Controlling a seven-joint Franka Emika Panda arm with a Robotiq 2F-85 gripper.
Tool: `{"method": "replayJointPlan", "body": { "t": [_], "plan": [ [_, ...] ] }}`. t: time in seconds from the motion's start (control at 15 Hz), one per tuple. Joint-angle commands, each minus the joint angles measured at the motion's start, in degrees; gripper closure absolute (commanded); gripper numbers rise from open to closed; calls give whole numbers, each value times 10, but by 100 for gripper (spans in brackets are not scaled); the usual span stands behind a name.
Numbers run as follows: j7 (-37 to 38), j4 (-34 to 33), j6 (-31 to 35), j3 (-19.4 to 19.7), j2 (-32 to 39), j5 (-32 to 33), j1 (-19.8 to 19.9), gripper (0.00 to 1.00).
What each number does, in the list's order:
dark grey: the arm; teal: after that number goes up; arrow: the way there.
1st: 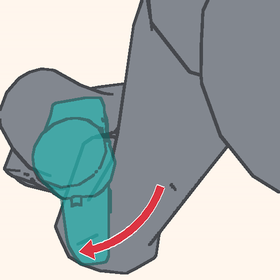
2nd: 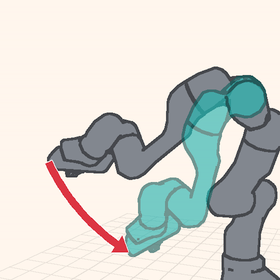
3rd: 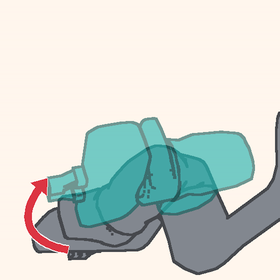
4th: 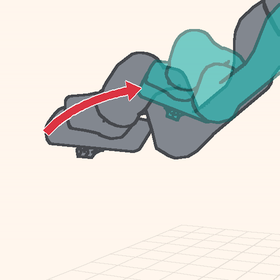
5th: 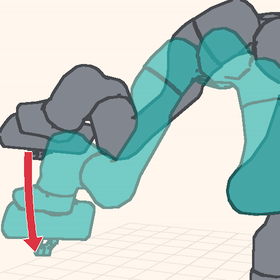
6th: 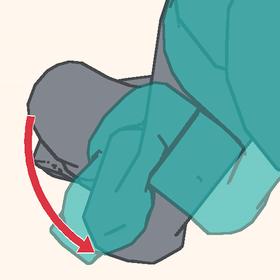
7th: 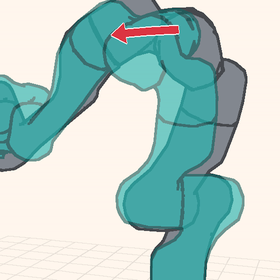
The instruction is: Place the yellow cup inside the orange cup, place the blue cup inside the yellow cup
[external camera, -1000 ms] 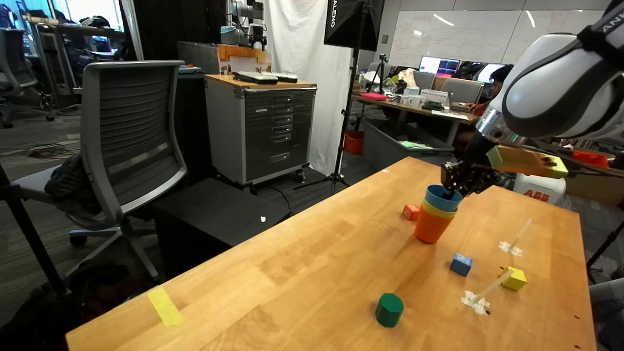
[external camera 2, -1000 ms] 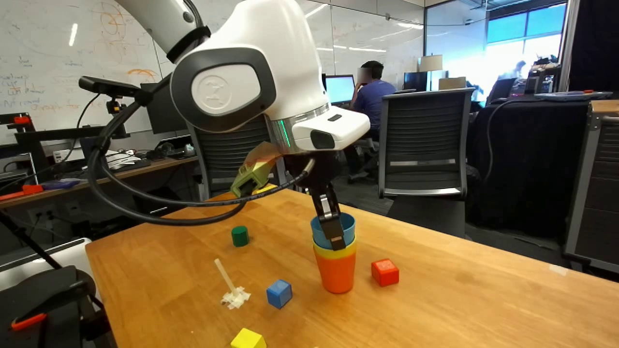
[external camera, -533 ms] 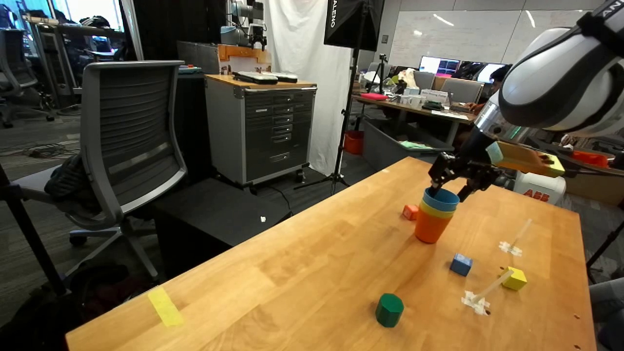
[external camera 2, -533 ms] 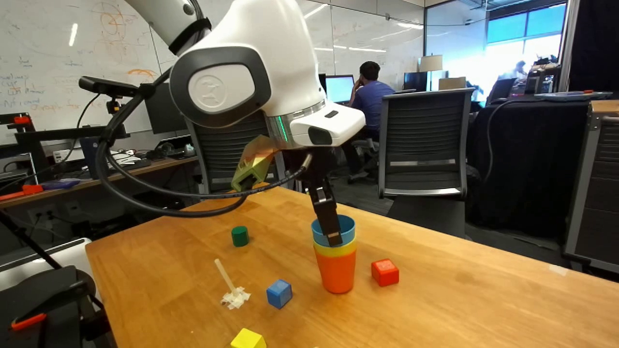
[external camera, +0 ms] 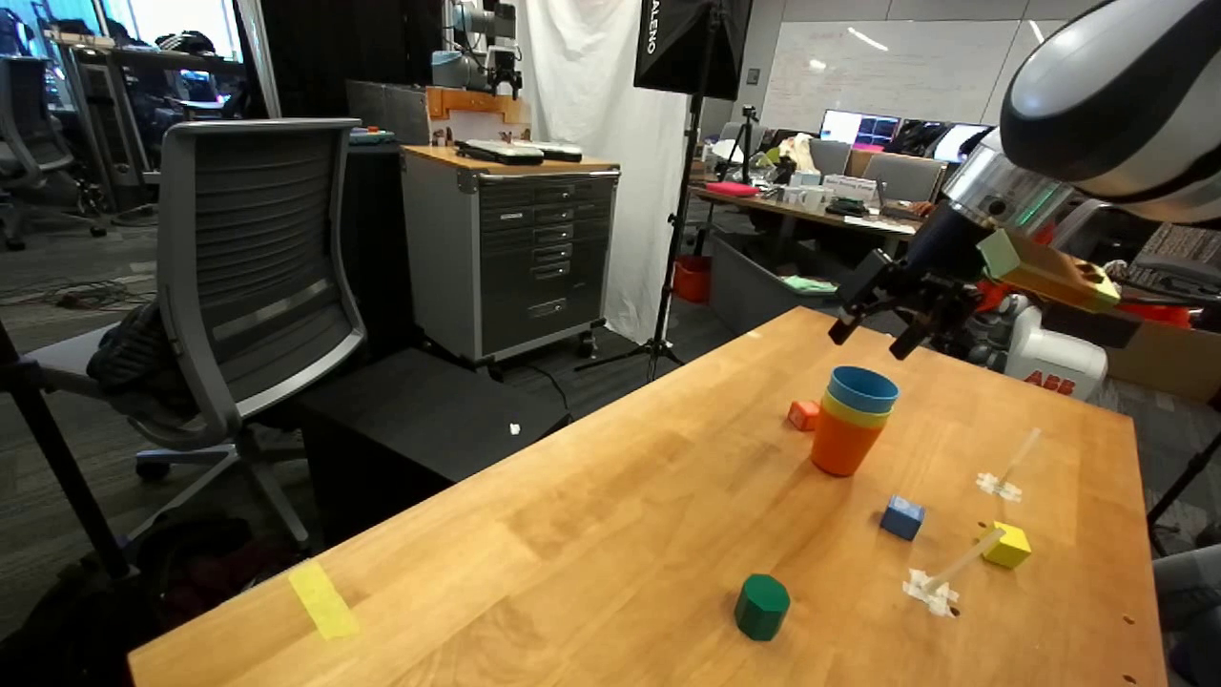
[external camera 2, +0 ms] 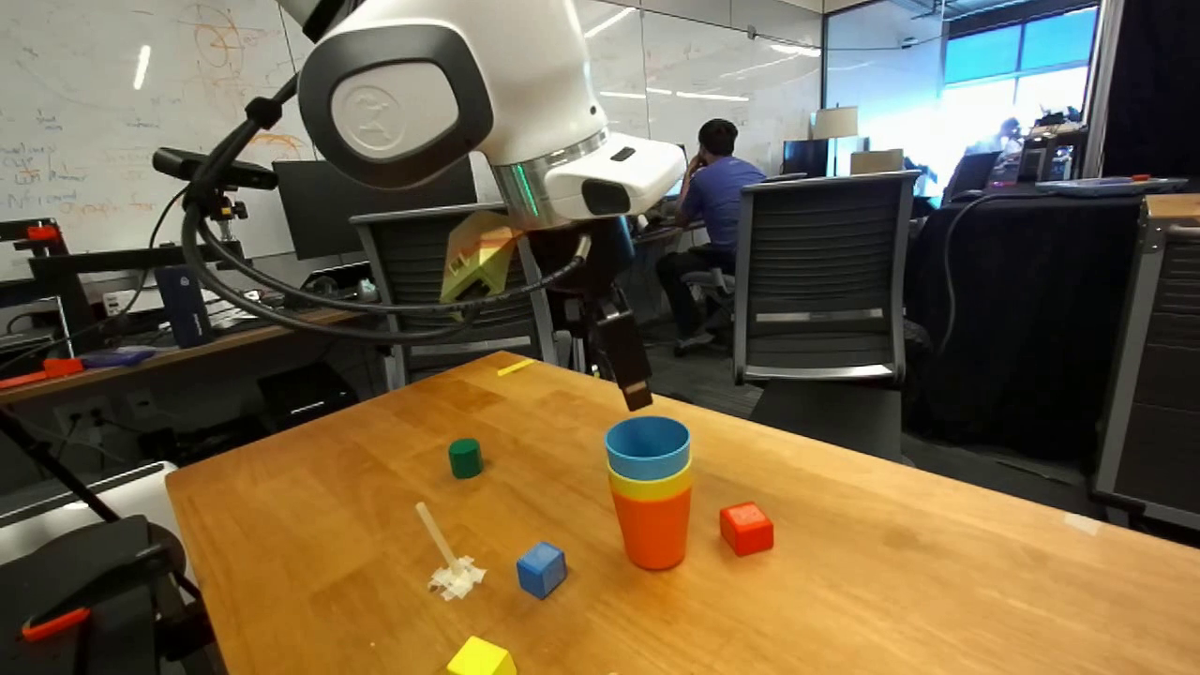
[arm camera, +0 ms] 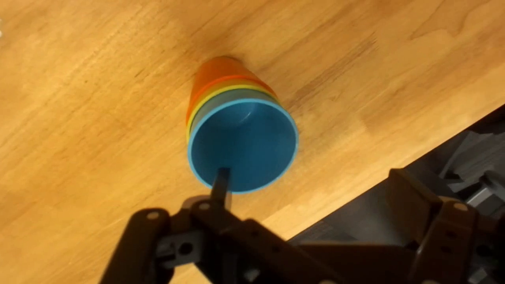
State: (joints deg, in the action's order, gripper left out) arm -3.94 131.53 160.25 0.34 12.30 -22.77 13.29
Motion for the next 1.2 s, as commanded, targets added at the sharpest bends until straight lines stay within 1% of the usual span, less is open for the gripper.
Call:
{"method": "replayJointPlan", "body": {
  "t": [0.0,0.33,0.53,0.67,0.8,0.87,1.13],
  "plan": [
    [-50,54,-38,1,-71,25,-15,0],
    [-50,118,-74,15,-136,120,-49,0],
    [-69,157,-89,15,-169,167,-60,0],
    [-83,180,-94,14,-187,190,-69,0],
    [-81,196,-86,12,-196,218,-76,0],
    [-68,169,-83,17,-161,197,-76,0],
    [-70,185,-84,17,-175,209,-82,0]
  ]
}}
